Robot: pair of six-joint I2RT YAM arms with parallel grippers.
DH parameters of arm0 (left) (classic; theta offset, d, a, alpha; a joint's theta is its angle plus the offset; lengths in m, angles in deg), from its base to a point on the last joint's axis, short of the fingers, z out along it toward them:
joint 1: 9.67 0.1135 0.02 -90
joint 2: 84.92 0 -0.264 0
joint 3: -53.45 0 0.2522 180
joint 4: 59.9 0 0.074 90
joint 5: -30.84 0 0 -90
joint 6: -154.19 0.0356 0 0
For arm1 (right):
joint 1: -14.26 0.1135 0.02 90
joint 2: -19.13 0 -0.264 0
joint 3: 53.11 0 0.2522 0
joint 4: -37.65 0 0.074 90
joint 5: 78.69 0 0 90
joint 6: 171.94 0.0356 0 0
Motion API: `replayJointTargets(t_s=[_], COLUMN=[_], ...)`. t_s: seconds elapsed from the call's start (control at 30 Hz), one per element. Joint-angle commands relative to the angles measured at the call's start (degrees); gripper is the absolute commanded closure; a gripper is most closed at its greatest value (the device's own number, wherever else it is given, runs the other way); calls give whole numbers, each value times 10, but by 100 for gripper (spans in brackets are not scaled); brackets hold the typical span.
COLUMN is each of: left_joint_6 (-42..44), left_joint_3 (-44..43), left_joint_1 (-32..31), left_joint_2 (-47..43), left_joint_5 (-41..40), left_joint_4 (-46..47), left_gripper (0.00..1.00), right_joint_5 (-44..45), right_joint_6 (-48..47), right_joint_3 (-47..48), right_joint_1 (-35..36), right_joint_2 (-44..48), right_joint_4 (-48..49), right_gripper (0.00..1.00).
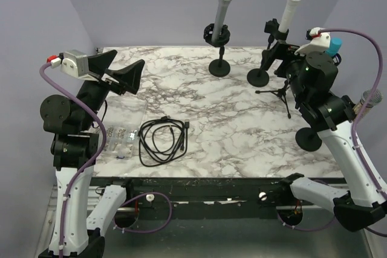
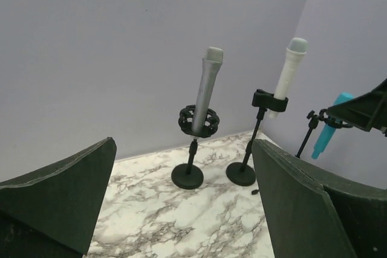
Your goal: Remove the microphone from the stand
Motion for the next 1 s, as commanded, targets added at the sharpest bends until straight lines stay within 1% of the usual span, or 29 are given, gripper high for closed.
replayJointTargets(t_s=[0.0, 0.13, 0.33, 0.47, 0.53, 0.57, 0.73, 0.83, 0.97], left_joint_6=[-3, -14, -17, -13, -10, -12, -25, -27, -28], left_joint_3=[24, 45, 81, 85, 89, 91, 95, 97, 99], left_joint_1=[3, 3, 2, 1, 1, 1, 0, -5, -15], left_joint_2=[8, 19, 30, 42, 47, 49, 63, 63, 60], left_joint_5=[43, 66, 87, 91, 110, 114, 139, 146, 154], left_joint_4=[28, 39, 43, 43, 44, 60, 71, 77, 84], left_gripper=[2, 1, 1, 2, 1, 1, 1, 1, 1], right_joint_5=[-1, -51, -104, -149, -166, -176, -199, -210, -196], right_joint_6=[13, 23, 37, 50, 52, 47, 35, 28, 16], right_joint_3=[24, 11, 18, 23, 31, 35, 103, 145, 191], right_joint_1=[2, 2, 2, 2, 2, 2, 2, 2, 2], right_joint_2=[-30, -51, -119, -172, -202, -220, -315, -359, -408], right_joint_4=[3, 36, 78, 146, 180, 201, 261, 284, 295], right_gripper=[0, 0, 0, 0, 0, 0, 1, 5, 10])
